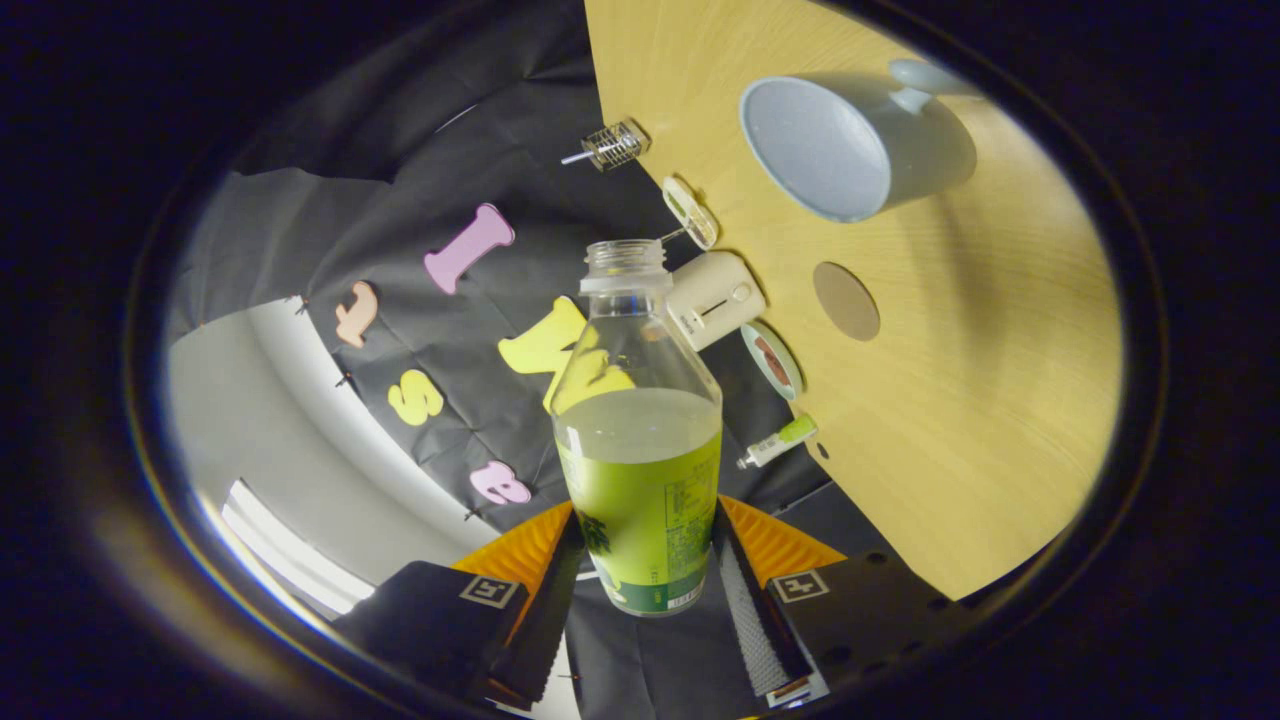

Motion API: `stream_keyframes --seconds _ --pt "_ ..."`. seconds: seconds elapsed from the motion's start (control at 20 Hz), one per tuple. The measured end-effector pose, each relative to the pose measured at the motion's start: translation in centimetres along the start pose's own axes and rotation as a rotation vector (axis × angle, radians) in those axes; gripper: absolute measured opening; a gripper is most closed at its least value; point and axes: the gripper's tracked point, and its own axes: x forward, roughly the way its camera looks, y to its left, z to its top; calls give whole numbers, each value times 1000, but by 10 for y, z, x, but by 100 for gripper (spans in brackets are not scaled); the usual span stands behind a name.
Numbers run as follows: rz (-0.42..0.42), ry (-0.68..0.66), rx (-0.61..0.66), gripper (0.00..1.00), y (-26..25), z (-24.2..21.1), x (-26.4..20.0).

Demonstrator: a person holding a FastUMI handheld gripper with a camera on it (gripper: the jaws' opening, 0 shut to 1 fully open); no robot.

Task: Take the bottle from table, then pour the juice into the cup, finally place the bottle on the coaster

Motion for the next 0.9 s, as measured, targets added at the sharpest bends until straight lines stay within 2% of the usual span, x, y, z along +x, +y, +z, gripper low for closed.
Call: stream_keyframes --seconds 0.25,0.35,0.6,0.7,0.9 --pt "-44 -16 -81 76 -12 3 3" --pt "-80 -20 -163 76 -18 5 1" --pt "-247 -14 -522 77 -34 16 -6" --pt "-275 -23 -643 77 -32 22 -12" --pt "-352 -67 -987 77 -27 31 -21"
